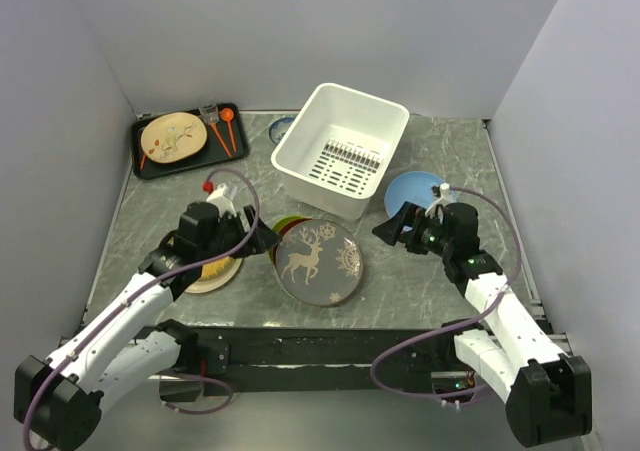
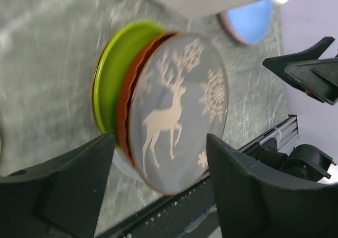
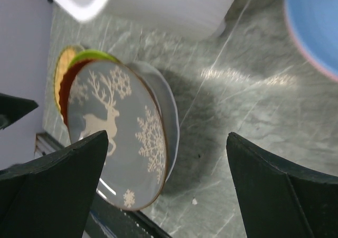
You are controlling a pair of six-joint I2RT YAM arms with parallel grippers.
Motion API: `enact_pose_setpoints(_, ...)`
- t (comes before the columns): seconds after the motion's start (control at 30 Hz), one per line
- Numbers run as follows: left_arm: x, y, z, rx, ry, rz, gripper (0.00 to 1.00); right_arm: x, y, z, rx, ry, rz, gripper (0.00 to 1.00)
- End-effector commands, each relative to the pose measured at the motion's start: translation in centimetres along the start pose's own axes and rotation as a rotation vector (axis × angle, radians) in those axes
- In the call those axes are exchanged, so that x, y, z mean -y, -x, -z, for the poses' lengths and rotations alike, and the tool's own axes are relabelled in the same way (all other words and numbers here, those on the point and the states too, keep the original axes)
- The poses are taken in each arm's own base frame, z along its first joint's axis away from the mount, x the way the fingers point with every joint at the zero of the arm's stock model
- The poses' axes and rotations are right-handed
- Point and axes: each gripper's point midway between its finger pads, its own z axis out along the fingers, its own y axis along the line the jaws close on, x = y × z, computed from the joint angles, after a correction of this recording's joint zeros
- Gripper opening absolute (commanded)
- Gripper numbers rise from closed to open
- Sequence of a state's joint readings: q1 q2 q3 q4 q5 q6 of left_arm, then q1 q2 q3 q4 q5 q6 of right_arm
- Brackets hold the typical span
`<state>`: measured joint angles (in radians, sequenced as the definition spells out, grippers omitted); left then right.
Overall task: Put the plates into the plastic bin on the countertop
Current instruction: Pick up the plate at the center of the board.
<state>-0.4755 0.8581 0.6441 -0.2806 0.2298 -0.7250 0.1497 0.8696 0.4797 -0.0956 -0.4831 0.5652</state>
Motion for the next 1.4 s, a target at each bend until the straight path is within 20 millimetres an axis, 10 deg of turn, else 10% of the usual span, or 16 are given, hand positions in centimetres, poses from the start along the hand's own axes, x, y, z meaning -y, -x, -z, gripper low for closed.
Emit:
enact_pose_setpoints(0.0, -0.9, -1.8, 0.3, 0.008, 0.055, 0.089, 0.70, -1.1, -1.0, -0.7, -0.009, 0.054, 0.016, 1.00)
enact_pose_setpoints(0.33, -0.8, -7.4, -0.9, -0.079, 0.021, 0.166, 0.44, -0.3, -3.6, -1.3, -0.047, 0.054, -0.010, 0.96)
enact_pose_setpoints(0.97, -1.6, -9.4, -2.7, -0.088, 0.042, 0.169, 0.31, 0.4, -4.1, -1.2, -0.038, 0.037, -0.031, 0.97)
enact_pose_setpoints(1.2, -1.2, -10.4, -3.3, -0.120, 0.041, 0.153, 0.01, 0.8, -4.3, -1.1, -0.032, 0.023, -0.034, 0.97)
enact_pose_setpoints(1.37, -0.6, -10.4, -2.8, -0.120, 0.033, 0.149, 0.01, 0.8, -4.4, -1.0, -0.026, 0.024, -0.038, 0.98)
